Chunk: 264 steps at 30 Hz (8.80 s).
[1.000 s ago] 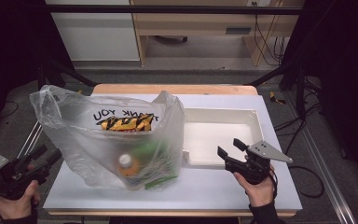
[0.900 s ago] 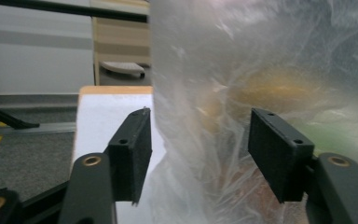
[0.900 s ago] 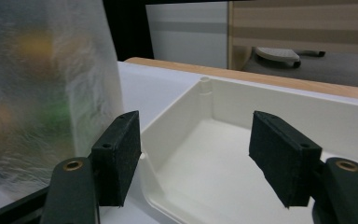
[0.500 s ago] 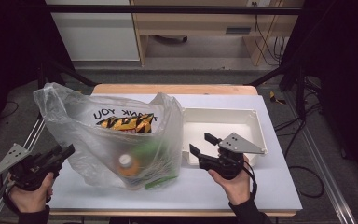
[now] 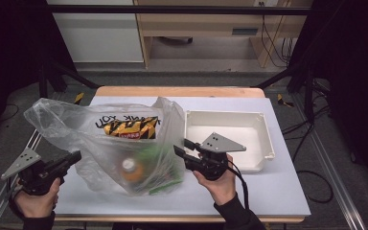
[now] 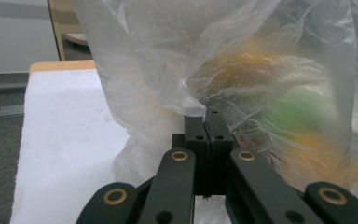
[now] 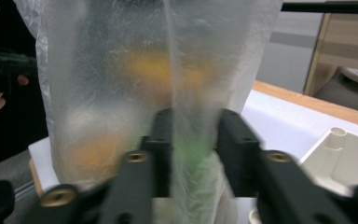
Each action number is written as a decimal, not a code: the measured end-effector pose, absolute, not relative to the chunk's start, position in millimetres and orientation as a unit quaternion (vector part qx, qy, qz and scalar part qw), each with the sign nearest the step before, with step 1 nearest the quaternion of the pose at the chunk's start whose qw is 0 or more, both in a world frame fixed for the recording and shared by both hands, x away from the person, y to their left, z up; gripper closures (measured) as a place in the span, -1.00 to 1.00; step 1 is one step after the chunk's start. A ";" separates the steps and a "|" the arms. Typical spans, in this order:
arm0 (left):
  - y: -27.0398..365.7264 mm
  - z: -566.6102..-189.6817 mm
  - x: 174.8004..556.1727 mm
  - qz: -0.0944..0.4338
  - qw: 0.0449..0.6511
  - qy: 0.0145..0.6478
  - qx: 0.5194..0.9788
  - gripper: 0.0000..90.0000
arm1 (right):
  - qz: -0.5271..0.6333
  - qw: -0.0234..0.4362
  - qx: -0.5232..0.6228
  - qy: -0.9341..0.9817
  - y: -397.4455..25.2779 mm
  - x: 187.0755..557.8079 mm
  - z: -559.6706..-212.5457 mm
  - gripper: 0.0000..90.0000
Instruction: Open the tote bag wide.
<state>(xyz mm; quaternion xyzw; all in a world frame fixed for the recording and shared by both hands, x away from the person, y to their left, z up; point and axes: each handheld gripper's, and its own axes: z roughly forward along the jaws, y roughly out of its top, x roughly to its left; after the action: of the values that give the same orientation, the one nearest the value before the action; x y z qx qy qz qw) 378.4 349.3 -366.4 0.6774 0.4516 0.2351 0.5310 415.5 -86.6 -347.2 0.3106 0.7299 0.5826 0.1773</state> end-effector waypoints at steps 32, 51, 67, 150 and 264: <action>338.5 -444.4 362.5 0.173 0.451 0.470 0.739 1.00 | 0.507 0.103 0.335 0.787 -101.0 398.3 -424.5 1.00; 335.6 -462.6 371.8 0.167 0.389 0.494 0.759 1.00 | 0.451 0.089 0.378 0.804 -95.6 404.1 -461.8 1.00; 336.9 -455.0 362.1 0.220 0.432 0.472 0.737 -0.20 | 0.456 0.109 0.377 0.799 -98.3 402.7 -464.3 0.53; 322.8 -338.9 362.2 0.281 0.509 0.411 0.702 -0.54 | 0.596 0.217 0.304 0.711 -113.4 397.8 -314.9 -0.28; 313.7 -480.3 476.4 0.154 0.381 0.529 0.743 0.97 | 0.415 0.140 0.349 0.828 -85.0 412.2 -474.0 0.89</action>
<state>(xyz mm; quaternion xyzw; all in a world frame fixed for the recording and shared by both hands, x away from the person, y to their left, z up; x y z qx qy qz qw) 476.4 313.7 -480.3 0.7431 0.5285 0.1535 0.3806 412.2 -85.0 -474.0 0.3490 0.8285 0.4150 0.1397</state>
